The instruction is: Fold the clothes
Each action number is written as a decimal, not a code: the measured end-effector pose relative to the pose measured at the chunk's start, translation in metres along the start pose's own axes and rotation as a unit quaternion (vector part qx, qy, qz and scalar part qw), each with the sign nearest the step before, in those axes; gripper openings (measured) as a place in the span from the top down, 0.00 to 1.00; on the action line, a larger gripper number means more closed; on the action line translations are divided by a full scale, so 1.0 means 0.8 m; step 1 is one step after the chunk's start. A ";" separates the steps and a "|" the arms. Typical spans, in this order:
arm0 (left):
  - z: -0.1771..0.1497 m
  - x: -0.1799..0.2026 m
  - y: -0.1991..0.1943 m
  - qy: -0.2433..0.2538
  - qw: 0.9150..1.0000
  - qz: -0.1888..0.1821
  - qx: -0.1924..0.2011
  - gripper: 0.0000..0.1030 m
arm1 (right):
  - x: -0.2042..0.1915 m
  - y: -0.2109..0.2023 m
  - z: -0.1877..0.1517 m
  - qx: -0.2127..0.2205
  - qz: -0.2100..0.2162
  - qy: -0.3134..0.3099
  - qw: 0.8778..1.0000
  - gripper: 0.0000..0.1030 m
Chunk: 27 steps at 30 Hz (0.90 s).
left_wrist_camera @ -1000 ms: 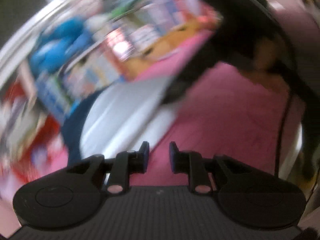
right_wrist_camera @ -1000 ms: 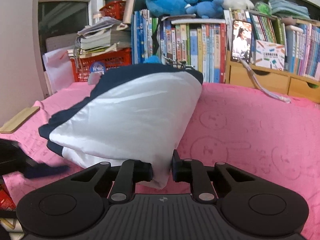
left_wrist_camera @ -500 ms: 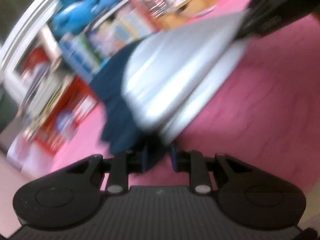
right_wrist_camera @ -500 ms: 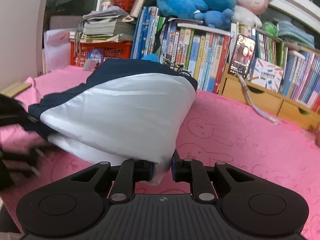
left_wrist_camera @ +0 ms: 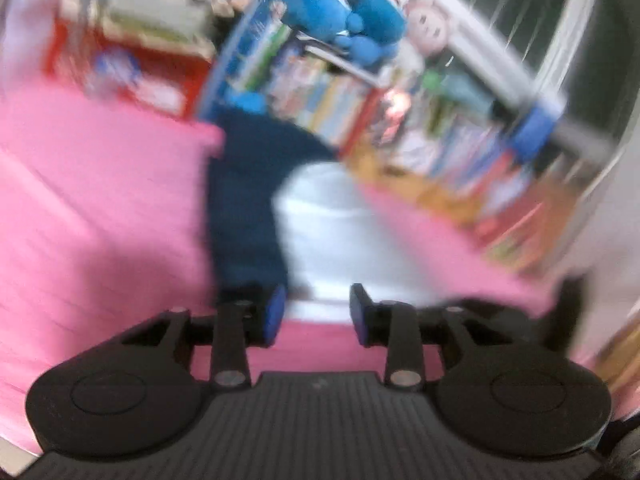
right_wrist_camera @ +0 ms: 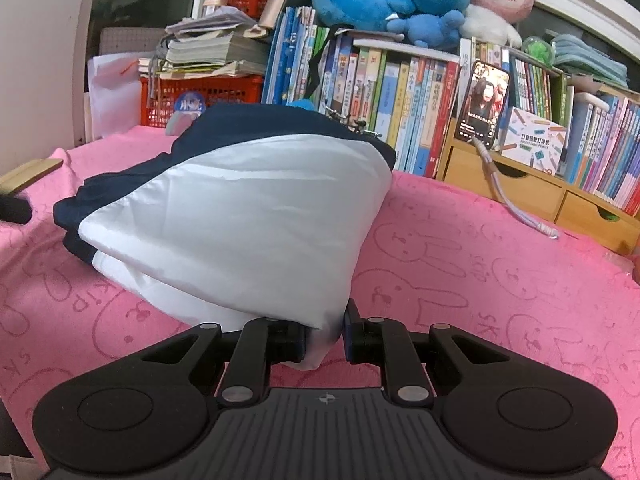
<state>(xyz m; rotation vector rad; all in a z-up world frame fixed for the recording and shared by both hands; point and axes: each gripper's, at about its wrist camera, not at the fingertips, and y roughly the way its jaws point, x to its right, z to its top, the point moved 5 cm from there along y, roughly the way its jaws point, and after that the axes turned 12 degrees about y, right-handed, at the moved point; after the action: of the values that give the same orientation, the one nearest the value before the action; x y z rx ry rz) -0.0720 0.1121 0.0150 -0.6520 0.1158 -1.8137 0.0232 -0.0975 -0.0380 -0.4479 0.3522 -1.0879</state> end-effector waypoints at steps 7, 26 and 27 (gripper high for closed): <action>0.021 0.055 0.072 0.126 0.989 0.071 0.010 0.55 | -0.001 0.002 -0.006 0.005 -0.004 -0.007 1.000 0.81; -0.016 0.031 0.125 0.207 0.946 0.240 -0.066 0.57 | 0.006 -0.007 -0.015 0.055 -0.052 -0.030 0.997 0.84; -0.018 0.035 0.128 0.207 0.948 0.233 -0.067 0.57 | 0.010 -0.011 -0.015 0.061 -0.060 -0.032 0.996 0.84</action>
<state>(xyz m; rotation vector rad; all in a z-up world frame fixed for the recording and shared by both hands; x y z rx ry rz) 0.0029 0.0482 -0.0266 -0.2904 0.6278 -1.4624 0.0145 -0.1103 -0.0442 -0.3971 0.2037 -1.2015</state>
